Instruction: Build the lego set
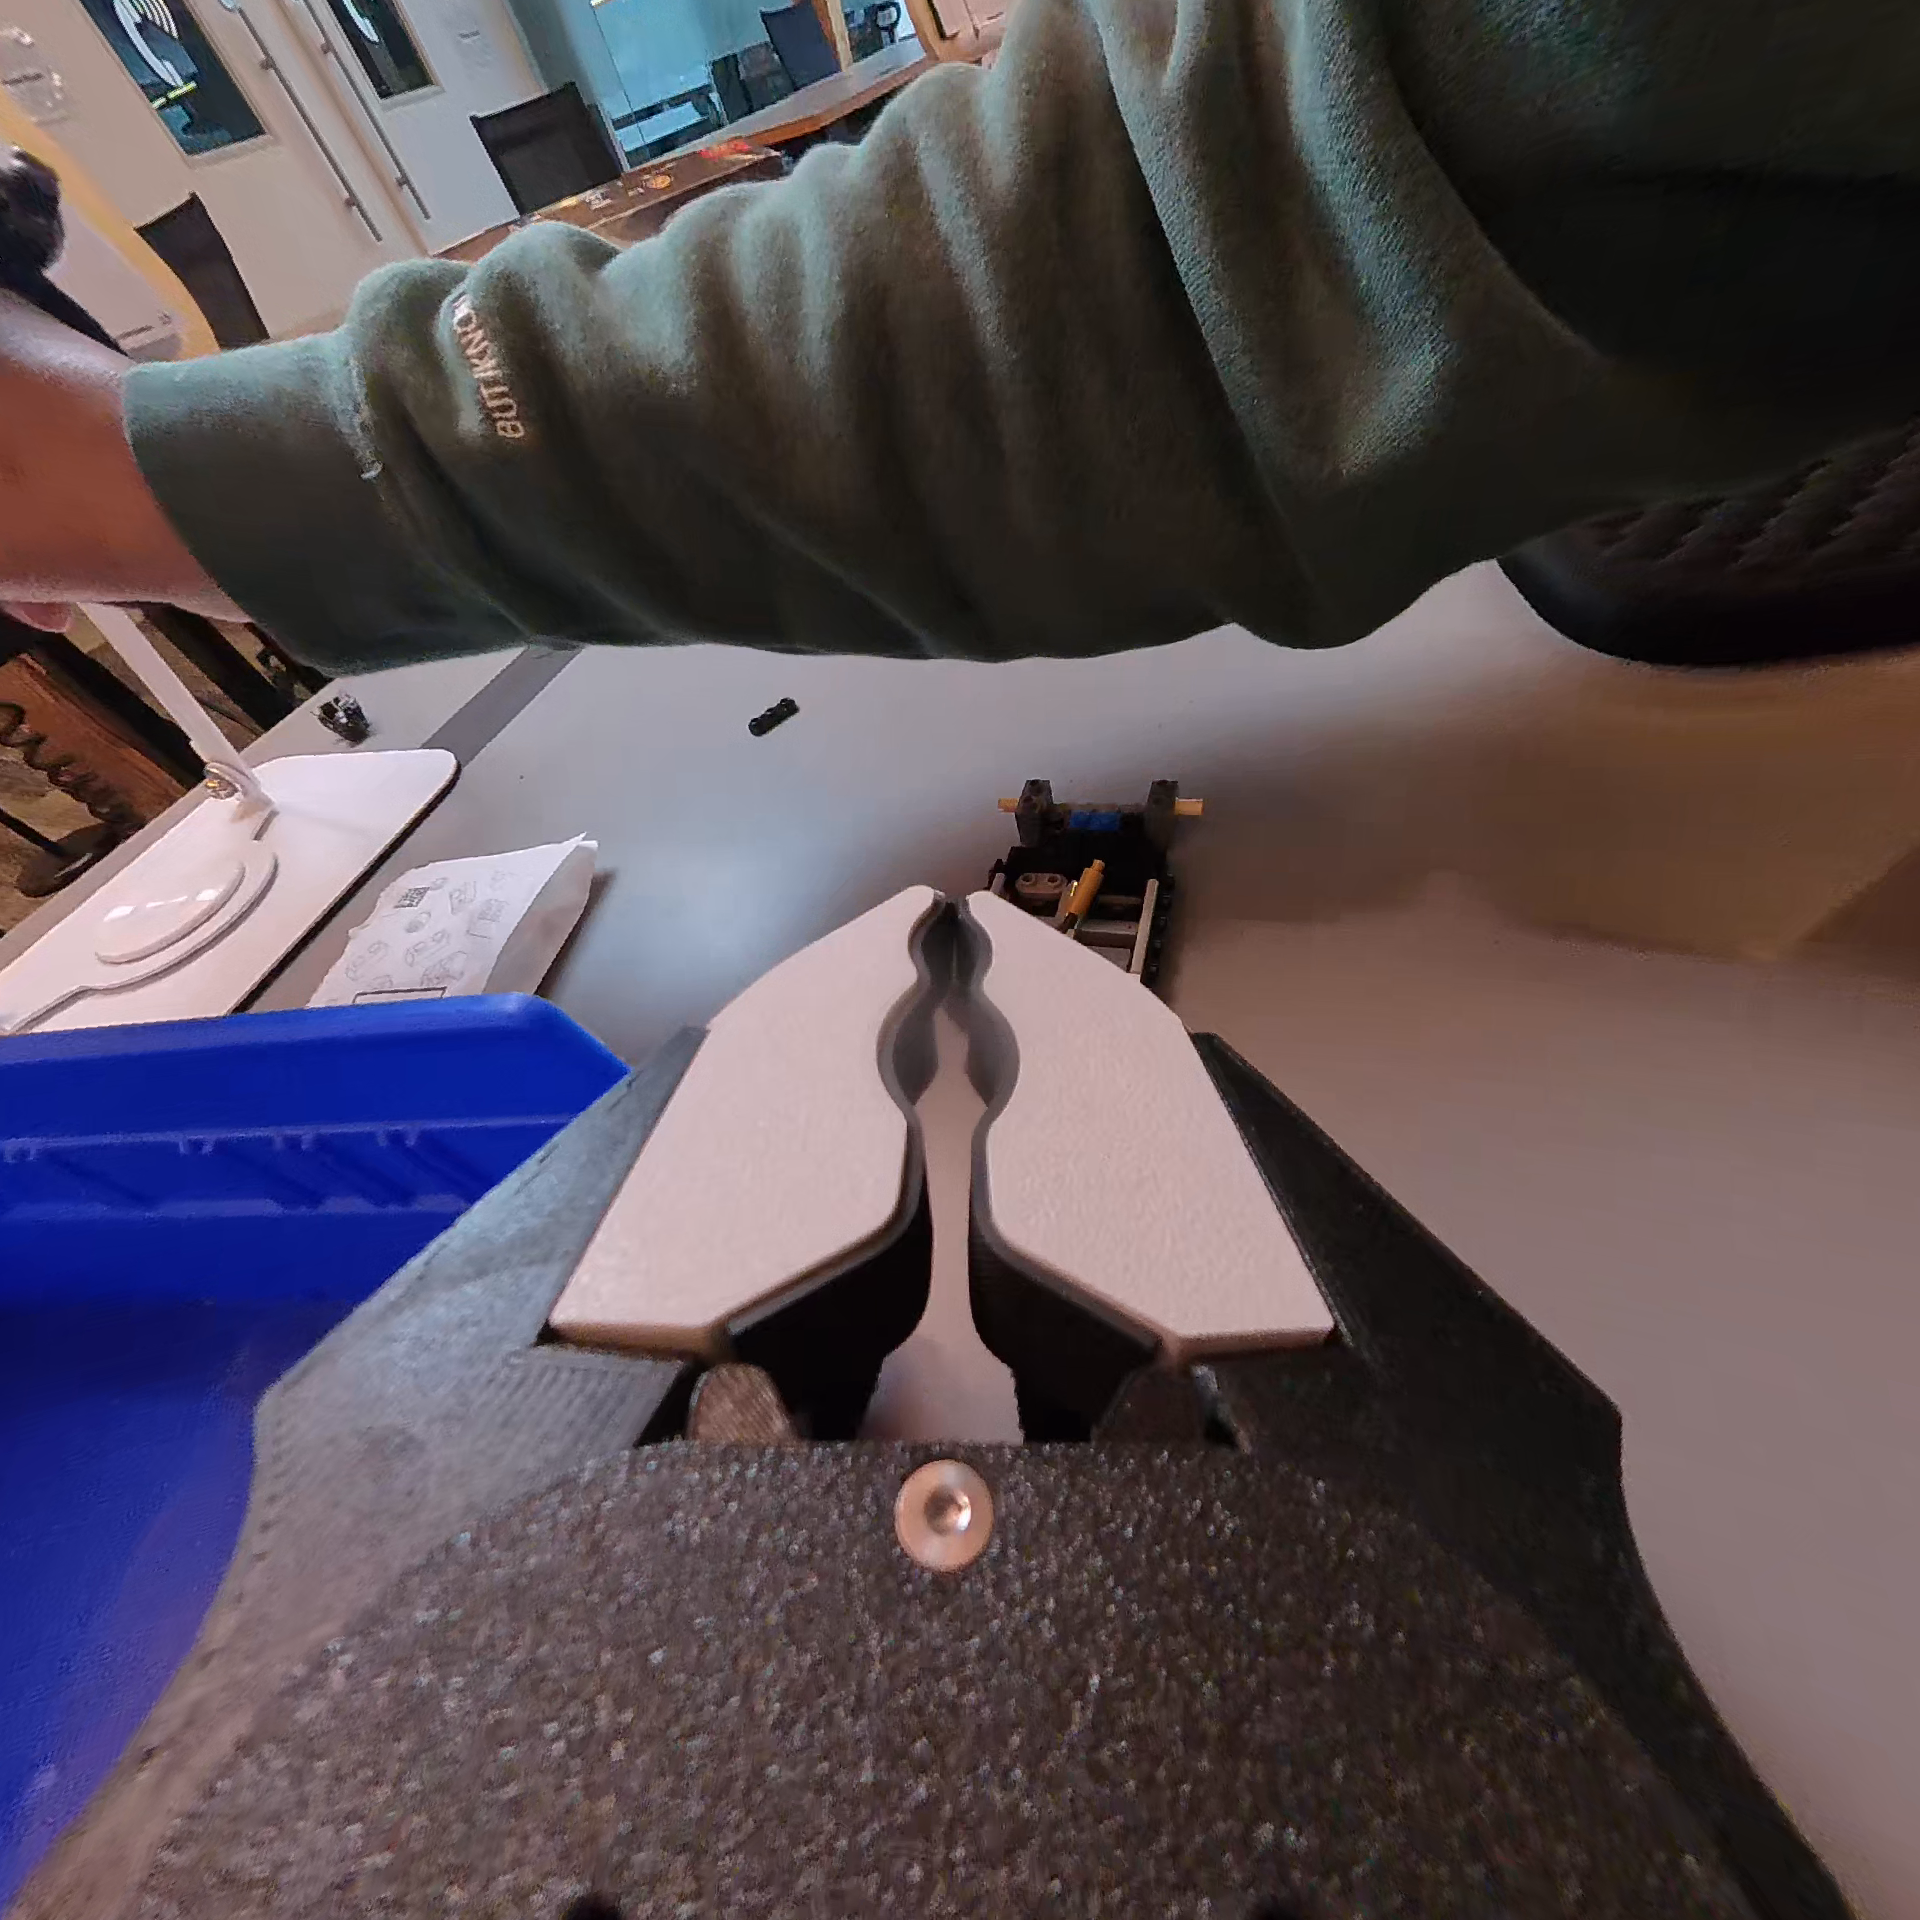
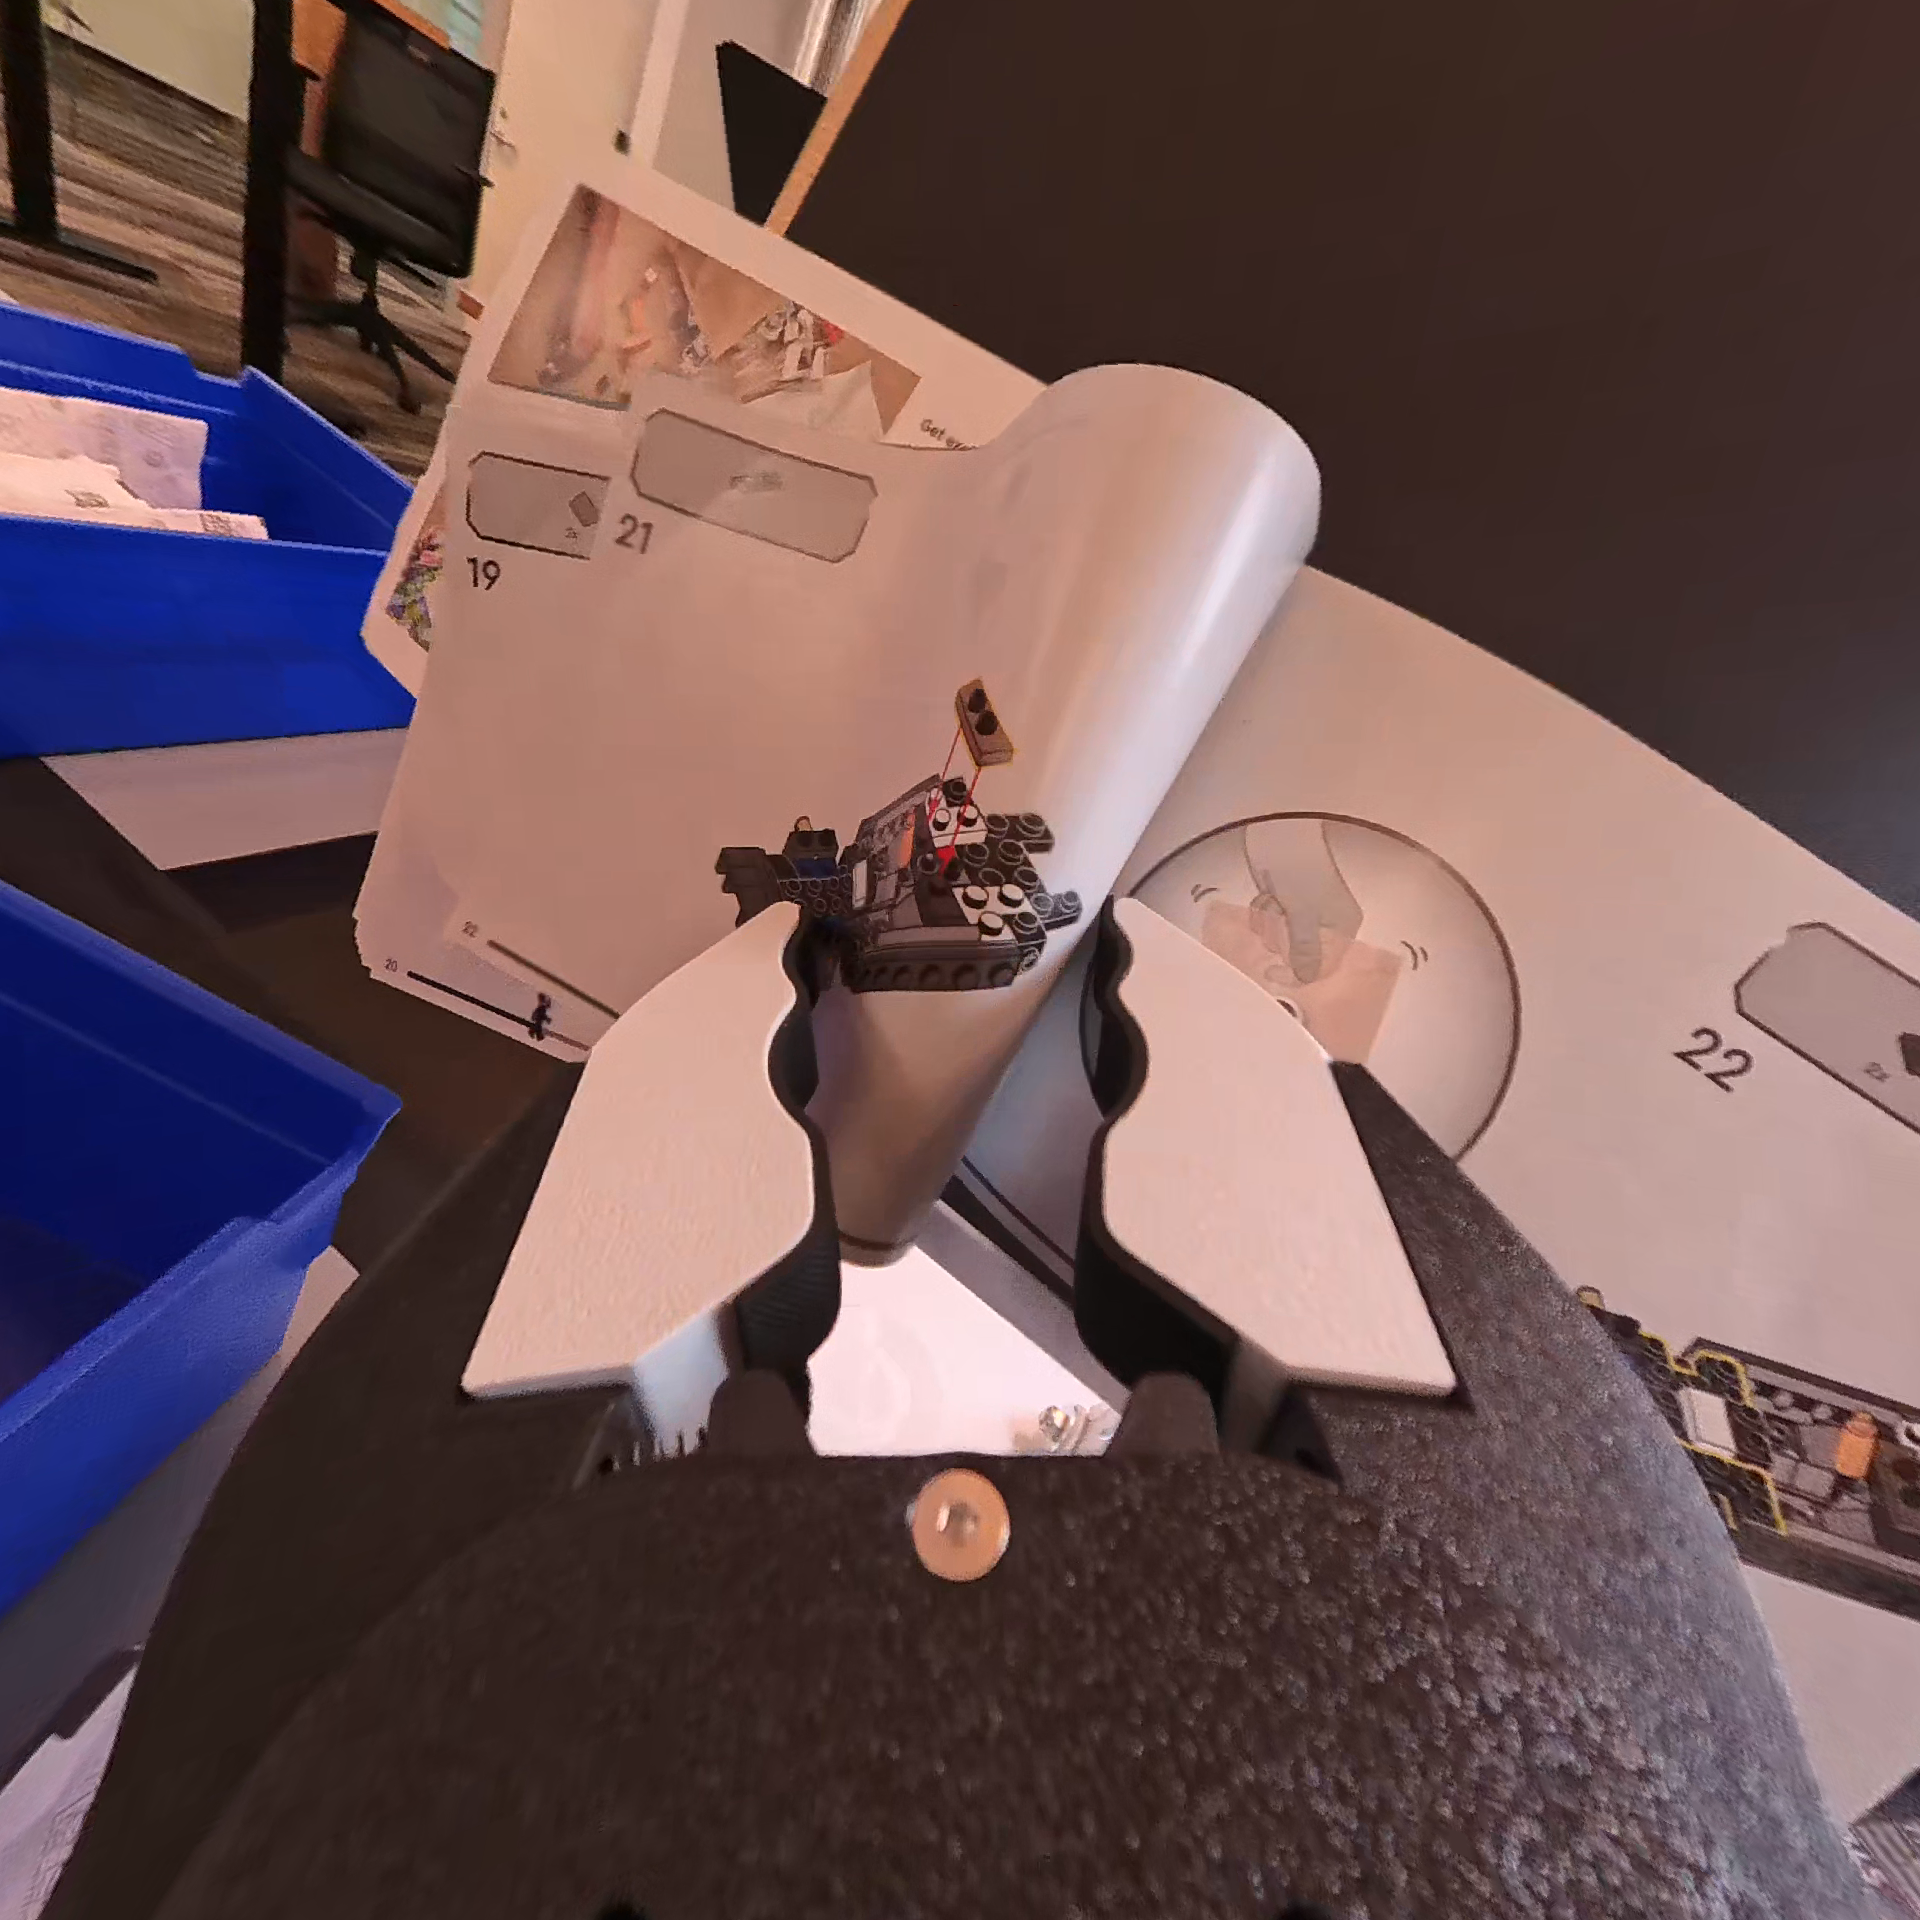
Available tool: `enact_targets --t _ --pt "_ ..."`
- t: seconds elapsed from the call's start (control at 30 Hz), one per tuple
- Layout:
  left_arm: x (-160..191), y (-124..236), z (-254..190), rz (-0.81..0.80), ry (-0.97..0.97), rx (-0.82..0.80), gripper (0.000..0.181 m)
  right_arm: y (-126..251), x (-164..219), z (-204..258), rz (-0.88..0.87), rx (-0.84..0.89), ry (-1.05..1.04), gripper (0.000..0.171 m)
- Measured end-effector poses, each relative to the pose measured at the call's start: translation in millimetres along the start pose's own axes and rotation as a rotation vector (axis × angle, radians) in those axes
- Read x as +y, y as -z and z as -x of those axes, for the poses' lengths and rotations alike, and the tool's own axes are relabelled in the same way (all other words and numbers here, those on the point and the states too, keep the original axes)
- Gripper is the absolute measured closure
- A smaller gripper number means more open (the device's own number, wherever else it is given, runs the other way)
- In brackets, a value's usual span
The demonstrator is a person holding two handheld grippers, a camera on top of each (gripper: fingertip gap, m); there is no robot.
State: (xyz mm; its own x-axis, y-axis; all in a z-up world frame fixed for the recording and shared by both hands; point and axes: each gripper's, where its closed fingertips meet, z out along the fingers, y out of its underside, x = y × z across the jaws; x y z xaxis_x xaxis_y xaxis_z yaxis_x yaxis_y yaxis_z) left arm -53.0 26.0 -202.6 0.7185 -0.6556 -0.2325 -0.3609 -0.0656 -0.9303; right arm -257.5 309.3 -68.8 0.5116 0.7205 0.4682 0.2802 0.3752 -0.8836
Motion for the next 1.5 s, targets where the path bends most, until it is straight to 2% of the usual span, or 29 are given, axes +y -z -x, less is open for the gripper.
enact_targets --t 0.17,0.27,0.3,0.33,0.43,0.47,0.5,0.57,0.63,0.8,0.83,1.0,1.07,1.23,1.37,1.43,1.5 --pt "-27.8 10.1 0.2 -0.126 0.029 0.0 0.181 12.4 -4.3 -12.2 -0.037 -0.007 -0.075 0.123" --pt "-55.0 23.9 23.6 -0.202 0.06 -0.085 0.181 22.1 -4.3 -25.6 -0.06 -0.016 -0.119 0.14" --pt "-64.7 29.9 37.7 -0.218 0.078 -0.127 0.181 24.9 -2.4 -31.0 -0.062 -0.02 -0.133 0.15" --pt "-73.4 36.0 54.7 -0.223 0.097 -0.173 0.181 27.0 0.8 -37.2 -0.057 -0.021 -0.153 0.152" --pt "-91.3 49.3 120.9 -0.188 0.178 -0.309 0.176 31.6 12.1 -55.5 -0.039 -0.033 -0.243 0.152" --pt "-92.4 47.8 143.9 -0.147 0.233 -0.324 0.17 32.6 16.2 -61.7 -0.032 -0.037 -0.274 0.153" --pt "-93.9 43.4 165.9 -0.119 0.281 -0.323 0.16 33.2 20.1 -66.8 -0.026 -0.045 -0.304 0.153" --pt "-88.0 28.5 217.6 -0.062 0.339 -0.367 0.153 32.0 28.6 -71.9 -0.007 -0.086 -0.368 0.155" --pt "-72.8 1.3 261.3 0.029 0.394 -0.378 0.14 30.1 33.3 -73.2 -0.007 -0.131 -0.414 0.156" --pt "-68.4 -65.6 320.2 0.154 0.328 -0.409 0.125 29.0 40.9 -76.1 0.008 -0.206 -0.462 0.159" --pt "-72.6 -76.8 322.8 0.158 0.307 -0.41 0.127 30.2 43.3 -77.3 0.019 -0.208 -0.458 0.159" --pt "-103.6 -117.3 302.2 0.106 0.18 -0.369 0.166 52.8 57.6 -100.0 0.052 -0.171 -0.503 0.153" --pt "-111.9 -128.5 290.9 0.088 0.13 -0.353 0.174 70.8 49.6 -112.2 -0.004 -0.172 -0.526 0.14" --pt "-122.3 -159.4 267.4 0.072 0.071 -0.289 0.16 128.7 -6.3 -113.7 -0.214 -0.3 -0.522 0.124" --pt "-127.0 -182.7 246.5 0.051 0.029 -0.204 0.135 135.0 -11.4 -108.6 -0.148 -0.362 -0.505 0.108" --pt "-126.8 -189.5 236.0 0.044 0.029 -0.161 0.128 122.6 7.8 -116.8 -0.04 -0.299 -0.471 0.114" --pt "-123.8 -189.9 231.3 0.053 0.008 -0.152 0.126 110.5 26.3 -128.9 0.037 -0.217 -0.413 0.137"
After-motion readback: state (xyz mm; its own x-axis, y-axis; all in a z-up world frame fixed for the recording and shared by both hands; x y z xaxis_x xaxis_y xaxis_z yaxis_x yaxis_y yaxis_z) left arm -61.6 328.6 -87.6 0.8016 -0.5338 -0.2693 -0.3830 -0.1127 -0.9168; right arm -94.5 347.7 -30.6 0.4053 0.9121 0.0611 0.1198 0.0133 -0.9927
